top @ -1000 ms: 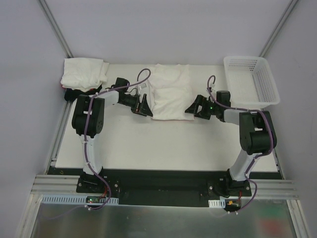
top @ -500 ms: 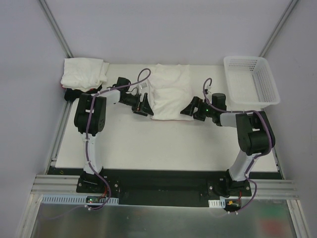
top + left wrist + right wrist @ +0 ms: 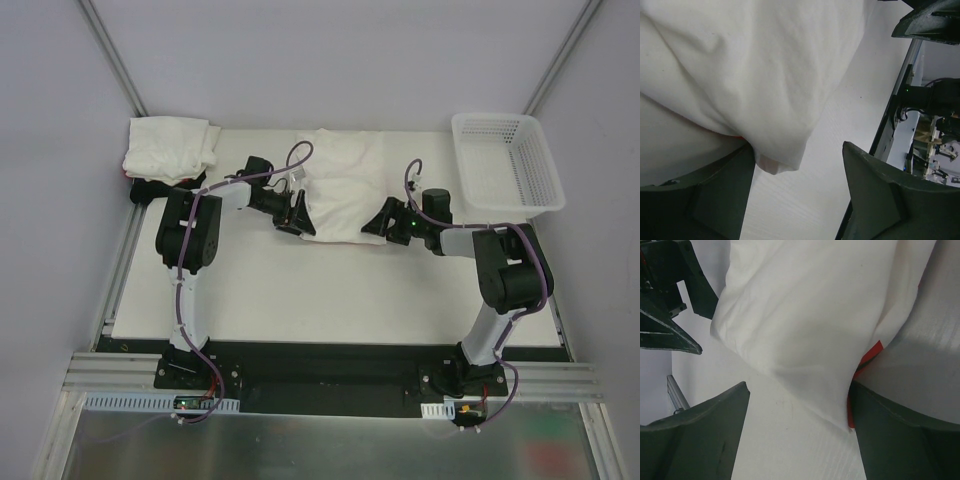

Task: Fold and stack the t-shirts

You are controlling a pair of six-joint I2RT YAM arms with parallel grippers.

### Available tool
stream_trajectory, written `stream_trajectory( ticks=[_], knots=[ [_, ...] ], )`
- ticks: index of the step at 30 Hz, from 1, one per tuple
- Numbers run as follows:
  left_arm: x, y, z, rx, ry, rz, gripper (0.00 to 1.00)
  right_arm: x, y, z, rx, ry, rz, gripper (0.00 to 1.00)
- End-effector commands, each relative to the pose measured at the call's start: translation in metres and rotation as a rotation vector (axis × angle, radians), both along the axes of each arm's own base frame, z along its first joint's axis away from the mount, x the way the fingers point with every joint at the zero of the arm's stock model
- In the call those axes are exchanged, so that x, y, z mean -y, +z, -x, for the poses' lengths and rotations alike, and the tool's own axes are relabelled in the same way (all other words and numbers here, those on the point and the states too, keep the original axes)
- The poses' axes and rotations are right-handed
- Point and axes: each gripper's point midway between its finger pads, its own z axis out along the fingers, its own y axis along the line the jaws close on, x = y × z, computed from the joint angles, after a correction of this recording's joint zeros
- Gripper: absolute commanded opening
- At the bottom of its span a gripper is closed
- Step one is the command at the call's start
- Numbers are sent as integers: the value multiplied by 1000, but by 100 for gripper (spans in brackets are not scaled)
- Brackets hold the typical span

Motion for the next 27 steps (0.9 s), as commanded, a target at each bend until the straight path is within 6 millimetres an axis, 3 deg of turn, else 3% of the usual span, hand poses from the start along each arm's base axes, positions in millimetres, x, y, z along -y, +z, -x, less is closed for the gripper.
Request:
stream_trajectory(
  ticks=[1,3,6,7,10,16,19,20,22,24,27],
  knots=[
    [3,-3,0,-7,-7,-7,64,-1,4,-3,25,1,1,74],
    [3,-3,1,-14,-6,-5,60,-1,5,-4,30,3,2,68],
    [3,-5,1,-13,-5,-9,56,0,5,-4,33,2,8,49],
    [3,-5,0,-9,-4,-11,55,0,5,-4,31,0,8,39],
    [3,-5,-1,-11,-4,-12,50,1,2,-4,26,-2,14,26],
    [2,-10,-1,-17,4,-29,42,2,-1,-6,19,-3,21,15],
    [1,-9,-3,-10,11,-39,28,2,-2,-6,17,-8,26,14],
    [1,-10,-3,-12,11,-40,16,2,-3,-6,14,-7,28,13],
    [0,-9,-4,-5,17,-49,7,3,-1,-6,15,-11,24,13],
    [0,-9,-5,-8,23,-56,0,3,3,-8,23,-15,21,12],
    [-1,-6,-6,-7,35,-64,0,3,10,-7,37,-18,18,8]
  ],
)
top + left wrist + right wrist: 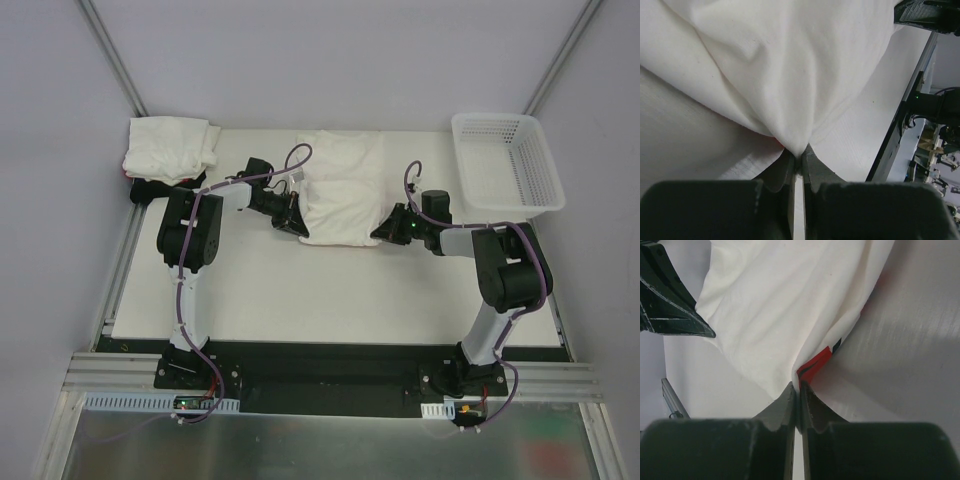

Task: Fold and stack the t-shirts

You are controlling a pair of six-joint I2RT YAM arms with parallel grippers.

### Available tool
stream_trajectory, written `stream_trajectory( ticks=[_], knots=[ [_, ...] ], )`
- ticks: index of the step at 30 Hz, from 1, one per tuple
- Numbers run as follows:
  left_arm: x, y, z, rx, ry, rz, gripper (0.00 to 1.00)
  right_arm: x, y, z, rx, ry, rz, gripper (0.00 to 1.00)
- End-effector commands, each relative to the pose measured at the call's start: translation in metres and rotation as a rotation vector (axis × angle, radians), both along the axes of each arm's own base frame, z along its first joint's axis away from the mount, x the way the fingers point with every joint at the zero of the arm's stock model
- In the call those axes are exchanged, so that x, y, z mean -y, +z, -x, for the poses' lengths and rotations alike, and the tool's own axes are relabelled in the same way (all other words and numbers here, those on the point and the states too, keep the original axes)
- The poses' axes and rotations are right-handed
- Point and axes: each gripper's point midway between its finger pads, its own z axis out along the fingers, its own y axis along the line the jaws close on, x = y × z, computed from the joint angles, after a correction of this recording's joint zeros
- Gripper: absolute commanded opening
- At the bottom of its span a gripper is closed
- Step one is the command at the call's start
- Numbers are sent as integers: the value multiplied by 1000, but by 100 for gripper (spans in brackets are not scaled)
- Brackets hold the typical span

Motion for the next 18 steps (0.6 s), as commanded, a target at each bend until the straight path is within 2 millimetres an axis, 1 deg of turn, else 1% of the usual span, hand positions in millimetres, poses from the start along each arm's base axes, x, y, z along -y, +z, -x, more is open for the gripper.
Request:
stream_trajectory(
  ticks=[1,2,3,6,7,9,10,12,13,14,18],
  knots=[
    [3,10,-3,13,11,-14,0,-1,21,-8,68,1,-9,7],
    [2,11,-3,10,16,-18,0,-1,23,-7,69,-3,-10,5],
    [3,12,-4,12,18,-16,0,0,30,-9,84,-8,-12,3],
    [4,23,-4,23,25,-10,0,0,40,-11,101,-16,-13,1],
    [5,32,-5,44,25,-5,0,1,46,-12,117,-21,-13,1],
    [5,40,-6,61,32,-8,0,0,54,-14,132,-24,-18,1],
    [5,50,-8,85,37,-3,0,1,59,-15,139,-31,-17,1],
    [4,59,-11,103,54,-15,0,0,67,-18,155,-33,-23,1],
    [4,68,-12,123,59,-10,0,0,70,-18,158,-35,-27,1],
    [4,73,-13,129,65,-7,0,0,74,-18,167,-36,-30,1],
    [2,93,-22,161,106,-11,0,-3,83,-22,184,-38,-36,1]
  ],
)
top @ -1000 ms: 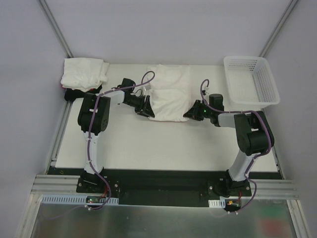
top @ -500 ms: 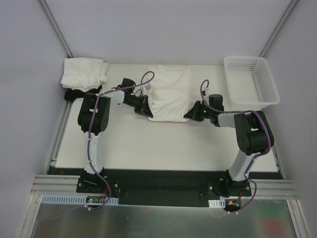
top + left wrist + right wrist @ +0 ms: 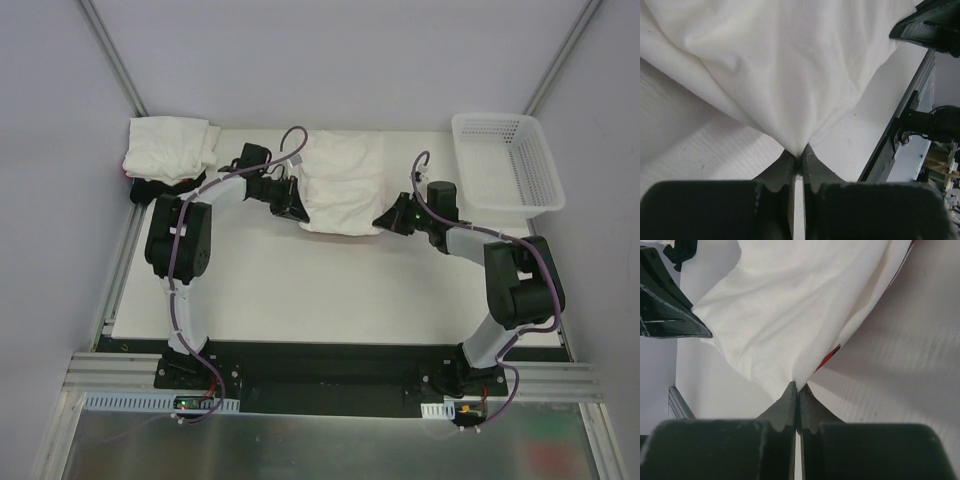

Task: Fold and stack the t-shirts

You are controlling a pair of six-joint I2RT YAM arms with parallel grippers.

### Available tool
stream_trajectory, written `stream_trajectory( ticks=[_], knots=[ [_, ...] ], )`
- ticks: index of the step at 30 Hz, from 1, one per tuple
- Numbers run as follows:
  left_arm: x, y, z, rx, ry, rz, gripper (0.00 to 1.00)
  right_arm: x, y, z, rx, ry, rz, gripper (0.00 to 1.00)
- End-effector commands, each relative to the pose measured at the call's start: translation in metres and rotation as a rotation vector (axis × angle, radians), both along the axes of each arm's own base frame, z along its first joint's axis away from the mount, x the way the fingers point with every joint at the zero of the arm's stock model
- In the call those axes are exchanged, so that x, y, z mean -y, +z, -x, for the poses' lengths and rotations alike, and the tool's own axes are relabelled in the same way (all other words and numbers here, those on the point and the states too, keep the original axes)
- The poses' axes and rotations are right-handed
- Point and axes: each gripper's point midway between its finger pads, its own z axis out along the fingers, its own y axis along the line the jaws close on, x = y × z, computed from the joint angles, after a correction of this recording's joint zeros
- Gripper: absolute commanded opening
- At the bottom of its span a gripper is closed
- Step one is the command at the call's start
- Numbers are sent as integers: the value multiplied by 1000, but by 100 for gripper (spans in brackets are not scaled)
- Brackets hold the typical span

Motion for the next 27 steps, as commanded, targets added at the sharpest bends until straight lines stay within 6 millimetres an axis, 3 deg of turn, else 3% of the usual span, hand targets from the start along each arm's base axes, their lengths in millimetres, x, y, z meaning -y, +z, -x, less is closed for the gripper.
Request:
stream_trajectory(
  ticks=[1,6,12,16,18,21,27],
  knots=[
    [2,58,-15,113,41,26,0,-6,44,-18,100,-10,-32,1],
    [0,80,-22,157,63,37,0,-10,60,-28,118,-16,-50,1],
    [-1,101,-21,191,78,49,0,-12,97,-34,187,-17,-59,1],
    [-4,116,-10,216,89,51,0,-10,118,-24,227,-17,-56,1],
    [-7,120,-4,226,101,39,0,-8,118,-17,229,-19,-46,1],
    [-9,141,7,279,119,36,0,-3,130,-5,260,-24,-36,1],
    [-15,155,26,318,145,22,0,4,138,21,290,-30,-25,1]
  ],
)
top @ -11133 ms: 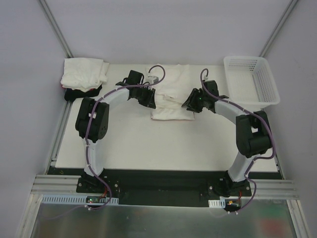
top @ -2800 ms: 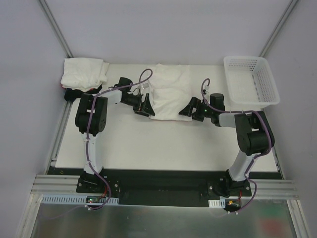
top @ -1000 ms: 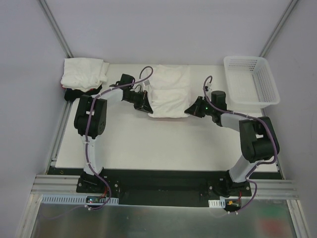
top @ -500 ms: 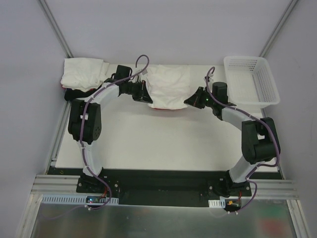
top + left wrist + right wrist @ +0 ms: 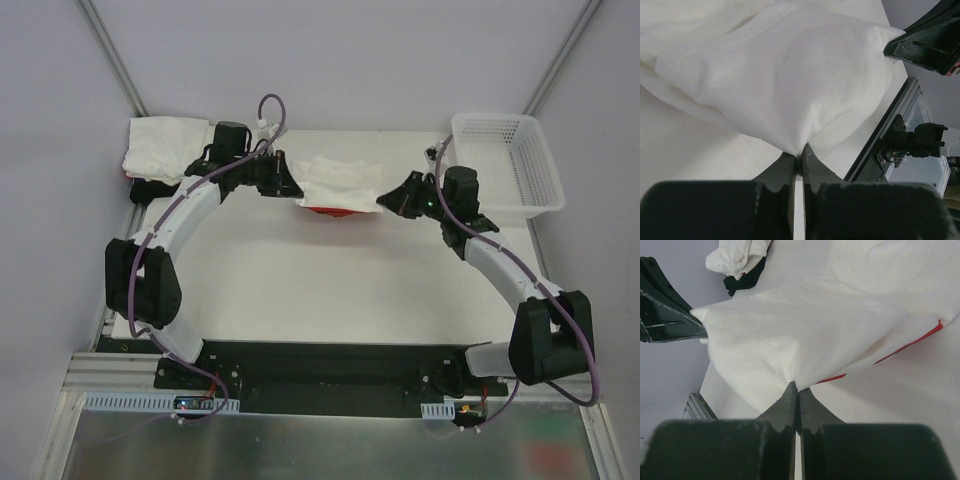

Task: Fold and stack the t-shirts

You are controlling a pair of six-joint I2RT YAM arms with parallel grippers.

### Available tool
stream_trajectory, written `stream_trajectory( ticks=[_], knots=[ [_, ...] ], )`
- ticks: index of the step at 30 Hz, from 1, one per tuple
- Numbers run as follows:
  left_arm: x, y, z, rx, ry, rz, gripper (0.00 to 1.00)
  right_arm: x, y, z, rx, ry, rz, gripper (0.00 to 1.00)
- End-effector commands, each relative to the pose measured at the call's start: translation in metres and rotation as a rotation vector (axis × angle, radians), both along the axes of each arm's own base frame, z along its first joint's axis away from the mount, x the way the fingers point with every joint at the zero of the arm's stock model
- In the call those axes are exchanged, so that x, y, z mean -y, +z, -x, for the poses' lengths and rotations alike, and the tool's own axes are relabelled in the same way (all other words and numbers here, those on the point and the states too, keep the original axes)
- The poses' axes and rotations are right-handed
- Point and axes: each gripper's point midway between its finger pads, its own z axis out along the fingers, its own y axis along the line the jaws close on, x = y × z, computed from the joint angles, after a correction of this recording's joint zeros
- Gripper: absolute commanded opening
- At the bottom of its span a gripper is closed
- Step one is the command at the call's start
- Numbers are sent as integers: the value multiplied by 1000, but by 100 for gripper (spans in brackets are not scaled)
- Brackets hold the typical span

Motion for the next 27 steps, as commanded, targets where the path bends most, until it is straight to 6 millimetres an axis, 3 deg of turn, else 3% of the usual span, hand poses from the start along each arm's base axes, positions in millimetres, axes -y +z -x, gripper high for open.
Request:
stream_trajectory(
  ticks=[1,4,8,9,10,12,13,16,18,23,24,26,27],
  knots=[
    [-6,19,16,53,38,-11,0,7,15,14,62,-14,18,1],
    [-10,17,13,64,58,-32,0,7,14,14,63,-16,23,1],
    [-7,16,-1,67,65,-35,0,5,9,-1,47,-19,34,1],
    [-6,8,-7,43,66,-39,0,3,17,-7,61,-15,29,1],
    [-5,6,-10,37,63,-38,0,0,10,-13,39,-11,32,1],
    [-2,1,-21,18,58,-30,0,-4,16,-24,42,-6,22,1],
    [0,0,-25,13,54,-26,0,-5,7,-30,20,-6,26,1],
    [4,-5,-40,-6,49,-12,0,-10,11,-46,25,-6,18,1],
    [6,-6,-50,-9,46,-4,0,-12,2,-55,3,-7,23,1],
    [1,-1,-74,-2,57,24,0,-14,7,-83,0,-12,18,1],
    [-1,-6,-78,-14,63,23,0,-14,-3,-88,-25,-14,22,1],
    [-7,0,-88,-2,77,32,0,-12,6,-100,-9,-20,13,1],
    [-9,-4,-92,-14,84,31,0,-14,-1,-106,-27,-18,13,1]
  ],
)
